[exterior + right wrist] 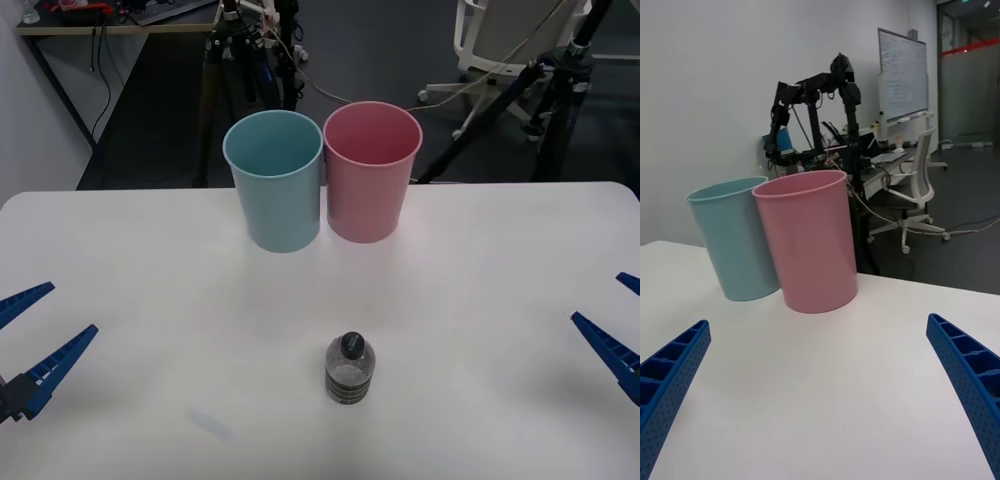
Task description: Grasp the object on the table and drop it into the matching bin: aluminum can to the light blue bin, PET bottle to the pink bin.
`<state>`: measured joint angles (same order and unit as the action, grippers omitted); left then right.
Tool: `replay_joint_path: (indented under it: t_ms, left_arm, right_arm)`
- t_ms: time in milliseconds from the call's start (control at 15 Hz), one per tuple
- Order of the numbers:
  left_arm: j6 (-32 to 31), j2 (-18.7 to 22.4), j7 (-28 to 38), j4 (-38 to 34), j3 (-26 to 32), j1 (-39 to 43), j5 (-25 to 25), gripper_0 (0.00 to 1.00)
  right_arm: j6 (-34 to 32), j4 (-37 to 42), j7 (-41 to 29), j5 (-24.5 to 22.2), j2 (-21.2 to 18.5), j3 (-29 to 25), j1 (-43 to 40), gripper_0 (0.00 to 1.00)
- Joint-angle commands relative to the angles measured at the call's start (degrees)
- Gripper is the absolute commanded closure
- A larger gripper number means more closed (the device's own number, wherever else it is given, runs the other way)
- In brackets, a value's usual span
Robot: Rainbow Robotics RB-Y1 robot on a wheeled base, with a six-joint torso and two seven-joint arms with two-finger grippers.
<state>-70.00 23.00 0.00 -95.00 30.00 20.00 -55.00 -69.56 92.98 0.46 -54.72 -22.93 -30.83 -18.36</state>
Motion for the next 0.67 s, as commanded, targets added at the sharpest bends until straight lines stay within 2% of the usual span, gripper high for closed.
replay_joint_path:
  t_ms: [67, 467, 667]
  left_arm:
    - [0.0, 0.0, 0.0, 0.0, 0.0, 0.0, 0.0, 0.0]
    - [0.0, 0.0, 0.0, 0.0, 0.0, 0.0, 0.0, 0.0]
    - [0.0, 0.0, 0.0, 0.0, 0.0, 0.0, 0.0, 0.0]
  right_arm:
    - [0.39, 0.27, 3.58, 2.78, -3.08, 3.49, -2.91, 0.0]
    - [0.83, 1.06, 16.76, 2.78, -3.08, 8.41, -5.46, 0.0]
    - [1.27, 0.89, 18.61, 2.69, -3.61, 13.51, -6.16, 0.0]
